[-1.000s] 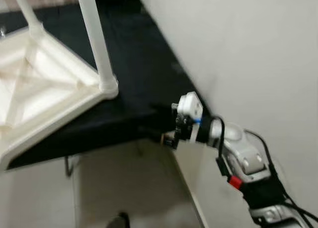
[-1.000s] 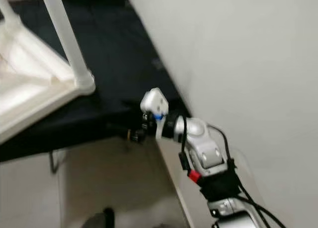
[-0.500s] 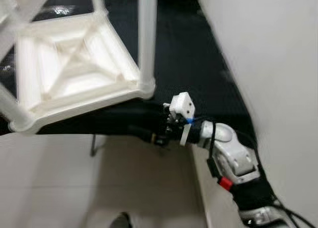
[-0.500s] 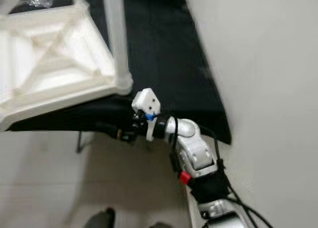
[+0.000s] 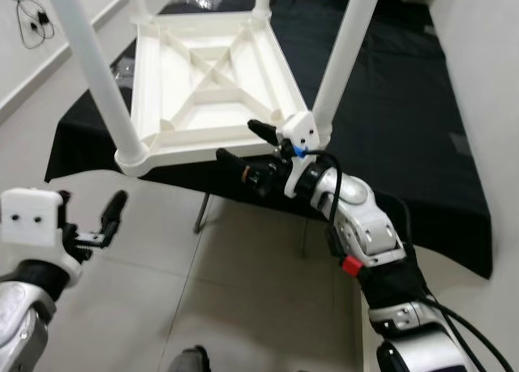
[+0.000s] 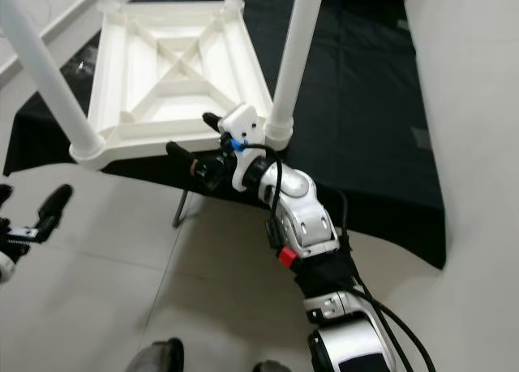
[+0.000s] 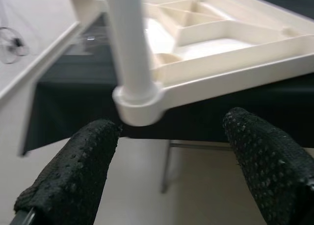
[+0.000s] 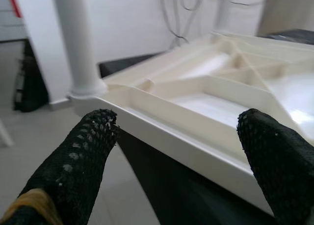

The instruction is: Building children table

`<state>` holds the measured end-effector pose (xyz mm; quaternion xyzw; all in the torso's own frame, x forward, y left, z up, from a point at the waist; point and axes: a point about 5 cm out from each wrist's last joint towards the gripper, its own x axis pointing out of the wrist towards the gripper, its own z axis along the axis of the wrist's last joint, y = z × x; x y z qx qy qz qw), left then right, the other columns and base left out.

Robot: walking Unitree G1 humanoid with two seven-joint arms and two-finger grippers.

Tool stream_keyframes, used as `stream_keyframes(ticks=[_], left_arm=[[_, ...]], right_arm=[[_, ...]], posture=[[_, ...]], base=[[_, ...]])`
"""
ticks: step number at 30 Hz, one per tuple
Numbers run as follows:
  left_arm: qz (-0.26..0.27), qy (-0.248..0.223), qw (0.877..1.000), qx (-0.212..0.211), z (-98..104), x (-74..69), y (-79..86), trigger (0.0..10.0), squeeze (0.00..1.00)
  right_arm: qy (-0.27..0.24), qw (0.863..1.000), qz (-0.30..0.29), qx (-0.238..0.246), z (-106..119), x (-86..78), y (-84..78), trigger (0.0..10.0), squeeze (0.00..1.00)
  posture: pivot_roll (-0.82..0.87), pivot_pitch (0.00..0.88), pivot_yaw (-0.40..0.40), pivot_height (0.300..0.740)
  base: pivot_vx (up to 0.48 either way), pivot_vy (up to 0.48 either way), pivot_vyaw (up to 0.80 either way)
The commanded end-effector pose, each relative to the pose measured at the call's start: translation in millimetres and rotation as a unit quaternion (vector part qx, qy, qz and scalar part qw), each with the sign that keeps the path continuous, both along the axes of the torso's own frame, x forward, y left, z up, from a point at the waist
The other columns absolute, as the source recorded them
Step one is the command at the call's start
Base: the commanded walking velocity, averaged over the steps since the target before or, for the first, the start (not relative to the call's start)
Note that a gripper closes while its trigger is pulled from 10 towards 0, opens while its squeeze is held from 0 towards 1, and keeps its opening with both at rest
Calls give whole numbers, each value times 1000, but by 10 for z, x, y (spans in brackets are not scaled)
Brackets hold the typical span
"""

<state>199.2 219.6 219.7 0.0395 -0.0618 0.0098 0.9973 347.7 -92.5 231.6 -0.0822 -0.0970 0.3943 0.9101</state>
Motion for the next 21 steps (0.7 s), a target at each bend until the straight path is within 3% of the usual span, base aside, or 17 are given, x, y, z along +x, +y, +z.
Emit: stream_keyframes(ticks=[1,3,5,6,11,13,21], left_arm=[[-19,9,1000,-21,-38,3,-70,10000,0],[-69,20,997,-37,-77,72,-262,10000,0],[-69,20,997,-37,-77,72,-262,10000,0],[-93,21,994,-49,-91,109,-375,10000,0],[-132,20,990,-55,-106,183,-578,10000,0],[-147,12,988,-55,-76,255,-686,10000,0],[-145,-8,988,-54,4,321,-660,10000,0]], right_arm=[[20,1000,-14,-1,-92,8,-36,10000,0],[42,998,-43,13,-171,13,-139,10000,0],[42,998,-43,13,-171,13,-139,10000,0],[53,997,-54,18,-222,1,-187,10000,0],[67,995,-74,18,-312,-25,-249,10000,0],[67,994,-88,14,-340,-37,-268,10000,0],[81,991,-100,44,-338,-49,-271,10000,0]], posture=[[103,274,-66,740],[100,272,-62,740],[100,272,-62,740],[100,270,-60,740],[89,258,-51,740],[79,259,-42,740],[76,224,-39,740]], base=[[0,0,0],[0,0,0],[0,0,0],[0,0,-413],[0,0,-723],[0,0,0],[114,0,-483]])
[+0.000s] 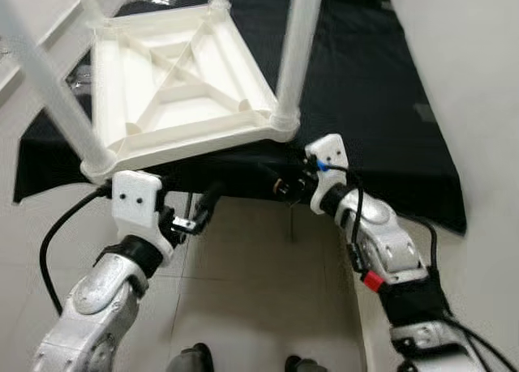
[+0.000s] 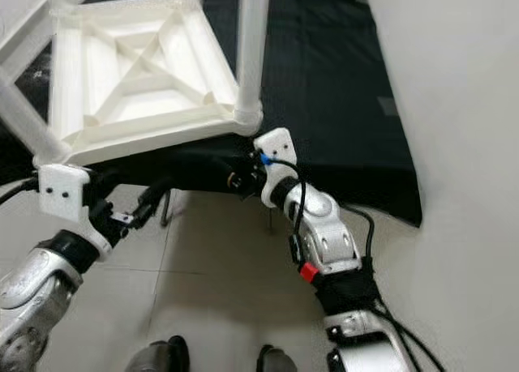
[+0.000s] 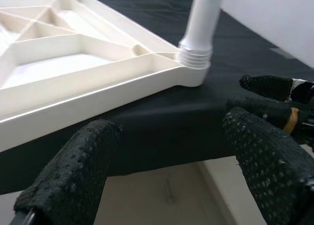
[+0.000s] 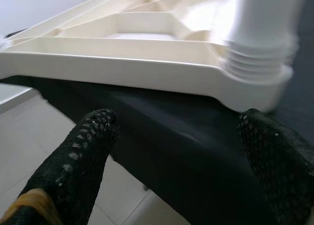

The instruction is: Building children table

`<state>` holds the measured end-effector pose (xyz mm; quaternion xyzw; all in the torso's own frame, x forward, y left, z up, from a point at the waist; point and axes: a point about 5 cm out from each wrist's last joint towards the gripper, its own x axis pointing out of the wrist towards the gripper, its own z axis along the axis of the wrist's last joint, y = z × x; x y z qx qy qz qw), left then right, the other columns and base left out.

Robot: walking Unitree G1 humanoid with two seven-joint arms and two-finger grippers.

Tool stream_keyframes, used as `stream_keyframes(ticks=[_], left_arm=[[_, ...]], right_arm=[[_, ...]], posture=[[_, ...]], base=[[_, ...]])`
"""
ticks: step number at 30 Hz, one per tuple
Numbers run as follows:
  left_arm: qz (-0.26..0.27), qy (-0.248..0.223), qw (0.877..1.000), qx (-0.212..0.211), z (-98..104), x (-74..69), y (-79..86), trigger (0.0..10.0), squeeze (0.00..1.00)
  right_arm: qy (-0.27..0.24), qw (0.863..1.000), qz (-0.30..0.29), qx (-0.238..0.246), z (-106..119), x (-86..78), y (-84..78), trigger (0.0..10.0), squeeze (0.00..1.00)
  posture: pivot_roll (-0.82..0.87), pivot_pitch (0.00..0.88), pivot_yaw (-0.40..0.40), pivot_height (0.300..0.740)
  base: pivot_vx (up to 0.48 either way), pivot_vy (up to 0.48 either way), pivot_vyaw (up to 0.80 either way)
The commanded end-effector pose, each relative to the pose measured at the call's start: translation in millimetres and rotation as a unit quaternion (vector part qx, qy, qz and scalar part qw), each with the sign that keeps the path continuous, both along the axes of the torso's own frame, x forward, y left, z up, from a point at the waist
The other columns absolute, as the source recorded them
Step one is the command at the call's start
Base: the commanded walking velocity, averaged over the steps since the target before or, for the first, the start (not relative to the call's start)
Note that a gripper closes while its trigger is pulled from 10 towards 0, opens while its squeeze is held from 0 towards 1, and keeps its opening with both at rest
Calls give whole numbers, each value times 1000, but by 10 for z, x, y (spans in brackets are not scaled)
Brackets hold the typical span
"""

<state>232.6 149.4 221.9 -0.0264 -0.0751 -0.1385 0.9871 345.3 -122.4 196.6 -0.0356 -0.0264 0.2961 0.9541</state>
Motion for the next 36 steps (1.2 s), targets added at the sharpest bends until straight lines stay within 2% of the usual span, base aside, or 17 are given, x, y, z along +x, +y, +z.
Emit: stream_keyframes(ticks=[1,6,8,11,13,14,20,23,25,26,27,28,30,31,32,36], left_arm=[[8,1,1000,2,-18,-13,42,10000,0],[7,-3,1000,4,-24,-14,2,10000,0],[6,-3,1000,6,-34,-16,-22,10000,0],[5,-1,1000,6,-44,-20,-33,10000,0],[5,-1,1000,5,-48,-20,-34,10000,0],[4,-1,1000,5,-48,-22,-37,10000,0],[-3,-3,1000,5,-34,-33,-58,10000,0],[-11,0,1000,0,-52,-56,-93,10000,0],[-21,2,1000,-3,-68,-75,-134,10000,0],[-21,2,1000,-3,-68,-75,-134,10000,0],[-23,2,1000,-4,-70,-74,-144,10000,0],[-23,2,1000,-4,-70,-74,-144,10000,0],[-30,1,1000,-5,-61,-86,-166,10000,0],[-30,1,1000,-5,-61,-86,-166,10000,0],[-32,2,999,-5,-68,-93,-169,10000,0],[-36,5,999,-4,-83,-96,-177,10000,0]], right_arm=[[1,1000,7,17,12,-25,28,10000,0],[-21,999,30,11,67,-48,59,10000,0],[-52,996,62,42,161,-100,58,10000,0],[-63,995,74,16,179,-113,59,10000,0],[-57,996,74,13,172,-112,58,10000,0],[-47,996,70,30,178,-106,45,10000,0],[-38,997,49,36,209,-68,-7,10000,0],[-35,997,52,37,207,-82,-89,10000,0],[-21,988,153,32,187,-253,-118,10000,0],[-21,988,153,32,187,-253,-118,10000,0],[-12,978,208,30,174,-356,-120,10000,0],[-12,978,208,30,174,-356,-120,10000,0],[17,950,310,30,157,-584,-207,10000,0],[17,950,310,30,157,-584,-207,10000,0],[27,941,335,30,153,-644,-254,10000,0],[22,952,306,9,134,-566,-319,10000,0]], posture=[[76,224,-39,740],[78,216,-39,740],[79,219,-42,740],[79,221,-42,740],[77,223,-42,740],[77,230,-44,740],[69,225,-43,740],[64,225,-51,740],[64,229,-50,740],[64,229,-50,740],[61,235,-49,740],[61,235,-49,740],[63,244,-47,740],[63,244,-47,740],[64,237,-46,740],[63,239,-48,740]], base=[[307,0,-800],[304,0,0],[300,0,0],[300,0,763],[304,0,763],[300,0,0],[302,0,0],[303,0,0],[304,0,0],[304,0,0],[304,0,0],[304,0,0],[302,0,0],[300,0,0],[292,0,0],[0,0,0]])
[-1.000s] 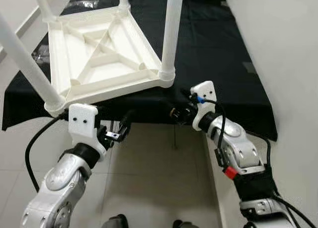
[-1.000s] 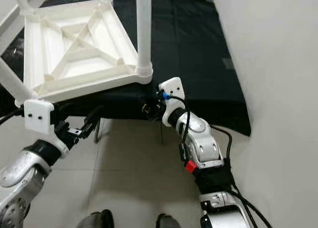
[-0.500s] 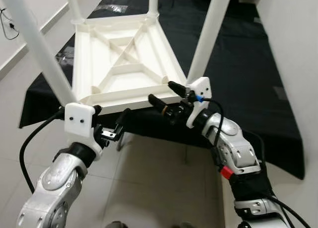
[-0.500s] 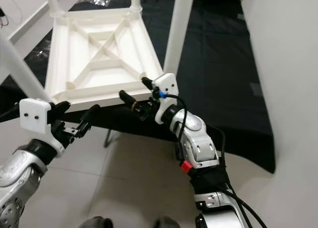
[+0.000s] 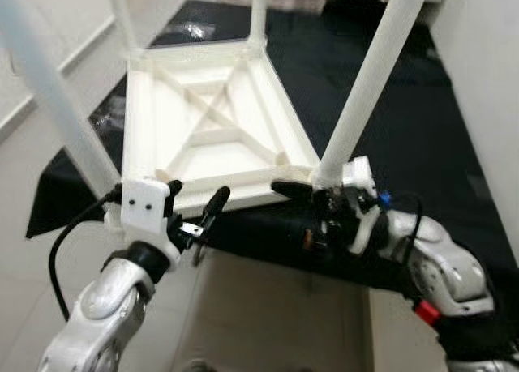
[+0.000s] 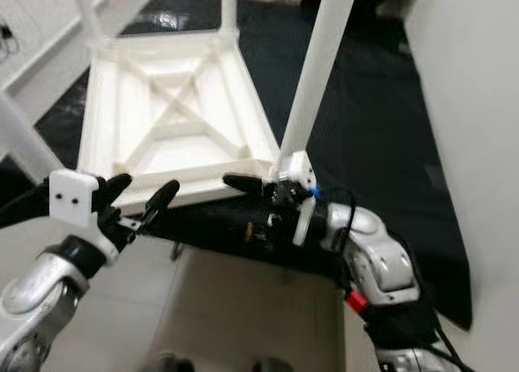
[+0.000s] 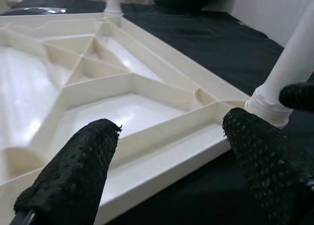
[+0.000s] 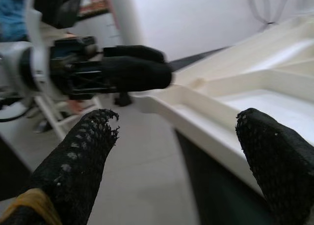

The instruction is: Building children table

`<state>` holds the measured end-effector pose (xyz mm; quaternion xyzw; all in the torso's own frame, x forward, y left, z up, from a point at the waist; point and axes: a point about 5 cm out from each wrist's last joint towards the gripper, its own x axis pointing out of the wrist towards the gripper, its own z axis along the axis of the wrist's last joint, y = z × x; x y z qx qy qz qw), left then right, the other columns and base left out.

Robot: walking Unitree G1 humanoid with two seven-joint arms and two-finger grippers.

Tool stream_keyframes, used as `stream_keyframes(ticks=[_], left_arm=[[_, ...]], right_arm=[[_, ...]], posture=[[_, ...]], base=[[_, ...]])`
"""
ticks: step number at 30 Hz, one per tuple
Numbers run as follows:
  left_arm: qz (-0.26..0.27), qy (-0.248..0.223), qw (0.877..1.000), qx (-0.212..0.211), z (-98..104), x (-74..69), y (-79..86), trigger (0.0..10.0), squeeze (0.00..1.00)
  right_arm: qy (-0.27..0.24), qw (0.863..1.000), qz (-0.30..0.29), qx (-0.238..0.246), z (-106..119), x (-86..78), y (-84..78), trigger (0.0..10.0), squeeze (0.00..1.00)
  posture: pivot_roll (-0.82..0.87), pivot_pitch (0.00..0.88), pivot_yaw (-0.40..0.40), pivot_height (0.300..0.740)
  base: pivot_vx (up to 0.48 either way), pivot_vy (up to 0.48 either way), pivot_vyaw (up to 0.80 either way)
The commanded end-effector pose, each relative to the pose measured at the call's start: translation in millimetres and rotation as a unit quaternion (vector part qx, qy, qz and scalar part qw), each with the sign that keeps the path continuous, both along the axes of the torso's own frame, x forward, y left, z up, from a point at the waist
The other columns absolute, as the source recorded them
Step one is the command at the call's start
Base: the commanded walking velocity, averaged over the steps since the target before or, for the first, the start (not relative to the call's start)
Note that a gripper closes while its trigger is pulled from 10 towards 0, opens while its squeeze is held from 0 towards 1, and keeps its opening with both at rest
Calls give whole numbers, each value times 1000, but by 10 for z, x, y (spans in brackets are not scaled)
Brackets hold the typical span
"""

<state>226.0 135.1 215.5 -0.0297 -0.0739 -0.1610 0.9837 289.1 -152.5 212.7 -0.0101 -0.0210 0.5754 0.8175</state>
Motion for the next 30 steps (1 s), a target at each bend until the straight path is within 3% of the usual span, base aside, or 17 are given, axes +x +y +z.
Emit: stream_keyframes(ticks=[1,5,10,15,17,20,21,30], left_arm=[[-16,0,1000,4,-10,-21,-47,10000,0],[-18,-8,1000,6,24,-32,-57,10000,0],[-58,3,998,6,-37,-110,-118,10000,0],[-77,10,997,8,-73,-148,-162,10000,0],[-93,19,995,12,-128,-191,-188,10000,0],[-100,19,995,15,-146,-207,-194,10000,0],[-116,14,993,14,-142,-241,-213,10000,0],[-127,4,992,26,-97,-273,-200,10000,0]], right_arm=[[-6,999,-33,-14,-39,79,-31,10000,0],[0,998,-53,-26,-30,134,-106,10000,0],[28,998,-17,-50,32,32,-422,10000,0],[35,998,-6,-55,118,2,-580,10000,0],[7,996,-56,-74,184,116,-713,10000,0],[-15,991,-94,-90,196,208,-755,10000,0],[-25,985,-144,-93,213,337,-816,10000,0],[-45,981,-166,-93,398,415,-960,10000,0]], posture=[[68,233,-52,740],[72,249,-49,740],[71,253,-50,740],[67,257,-52,740],[63,264,-49,740],[63,264,-49,740],[68,265,-51,740],[72,273,-54,740]], base=[[0,0,0],[0,0,0],[0,0,0],[0,0,0],[0,0,0],[0,0,0],[0,0,0],[0,0,0]])
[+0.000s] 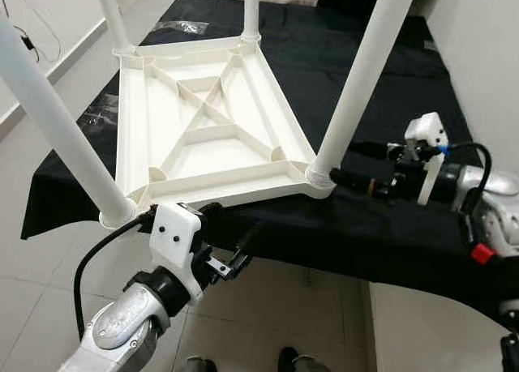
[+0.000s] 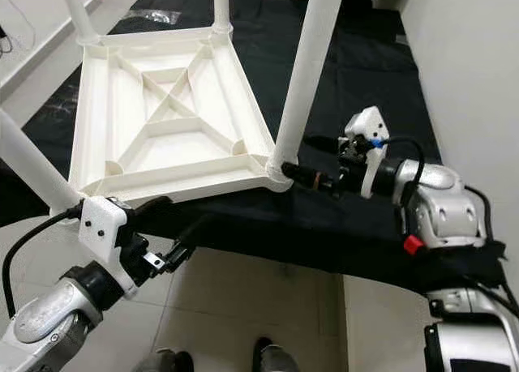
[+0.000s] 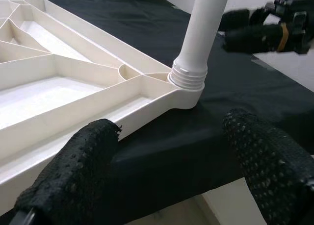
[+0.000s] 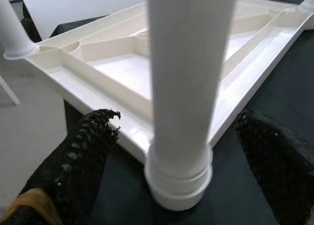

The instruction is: Building children table

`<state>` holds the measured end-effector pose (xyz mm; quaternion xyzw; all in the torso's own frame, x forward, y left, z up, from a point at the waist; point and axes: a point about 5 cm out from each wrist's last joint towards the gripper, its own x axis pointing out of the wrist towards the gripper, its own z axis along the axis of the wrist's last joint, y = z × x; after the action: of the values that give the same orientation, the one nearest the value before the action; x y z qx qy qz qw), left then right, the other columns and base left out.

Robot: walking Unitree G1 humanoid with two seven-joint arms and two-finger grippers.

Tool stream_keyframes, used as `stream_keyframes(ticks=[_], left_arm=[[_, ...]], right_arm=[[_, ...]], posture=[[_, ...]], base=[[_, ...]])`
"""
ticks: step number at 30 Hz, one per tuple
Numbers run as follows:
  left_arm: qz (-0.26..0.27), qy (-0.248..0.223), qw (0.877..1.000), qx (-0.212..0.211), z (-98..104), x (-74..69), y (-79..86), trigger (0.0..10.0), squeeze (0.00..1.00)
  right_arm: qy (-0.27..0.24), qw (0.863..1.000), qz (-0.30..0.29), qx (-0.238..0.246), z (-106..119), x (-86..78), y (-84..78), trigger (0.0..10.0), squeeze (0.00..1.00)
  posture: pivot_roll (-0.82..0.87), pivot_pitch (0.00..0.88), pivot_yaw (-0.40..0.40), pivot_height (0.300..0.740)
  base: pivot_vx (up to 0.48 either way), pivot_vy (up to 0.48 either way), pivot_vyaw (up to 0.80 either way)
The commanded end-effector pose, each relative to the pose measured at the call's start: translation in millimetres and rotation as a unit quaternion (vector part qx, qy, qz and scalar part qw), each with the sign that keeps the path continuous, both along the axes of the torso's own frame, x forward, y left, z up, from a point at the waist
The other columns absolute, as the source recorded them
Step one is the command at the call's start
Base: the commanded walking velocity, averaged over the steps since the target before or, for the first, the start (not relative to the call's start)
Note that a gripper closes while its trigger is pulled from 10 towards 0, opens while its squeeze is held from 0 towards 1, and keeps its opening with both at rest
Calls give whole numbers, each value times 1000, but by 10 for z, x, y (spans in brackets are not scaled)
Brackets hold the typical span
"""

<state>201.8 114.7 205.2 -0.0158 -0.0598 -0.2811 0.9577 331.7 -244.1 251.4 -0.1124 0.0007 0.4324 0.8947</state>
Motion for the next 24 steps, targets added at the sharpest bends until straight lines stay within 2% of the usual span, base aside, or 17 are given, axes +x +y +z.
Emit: stream_keyframes(ticks=[1,4,5,7,12,13,15,20,24], left_arm=[[-5,-5,1000,2,12,-30,6,10000,0],[-7,-17,1000,2,44,-23,1,10000,0],[-7,-17,1000,2,44,-23,1,10000,0],[-8,-26,1000,1,79,-12,-1,9725,0],[-4,-29,1000,5,91,-1,6,9725,0],[1,-32,1000,2,103,0,37,0,0],[12,-37,999,-2,130,-8,96,0,0],[13,-36,999,-3,134,-28,104,0,0],[12,-36,999,-2,133,-49,96,0,0]], right_arm=[[-7,1000,7,4,27,0,-23,10000,0],[-7,997,79,20,2,7,189,10000,0],[-7,997,79,20,2,7,189,10000,0],[-9,995,92,30,-29,93,347,10000,0],[-10,996,86,30,-45,156,396,10000,0],[-19,996,82,41,-20,213,465,10000,0],[-33,994,89,56,41,304,614,10000,0],[-27,992,117,48,49,296,644,10000,0],[-9,987,159,29,49,268,605,10000,0]], posture=[[70,275,-55,740],[70,275,-55,740],[70,275,-55,740],[81,280,-59,740],[81,280,-59,740],[83,291,-62,740],[90,295,-64,740],[98,296,-68,740],[104,296,-69,740]], base=[[0,0,0],[0,0,0],[0,0,0],[0,0,0],[0,0,0],[0,0,0],[0,0,0],[0,0,0],[0,0,0]])
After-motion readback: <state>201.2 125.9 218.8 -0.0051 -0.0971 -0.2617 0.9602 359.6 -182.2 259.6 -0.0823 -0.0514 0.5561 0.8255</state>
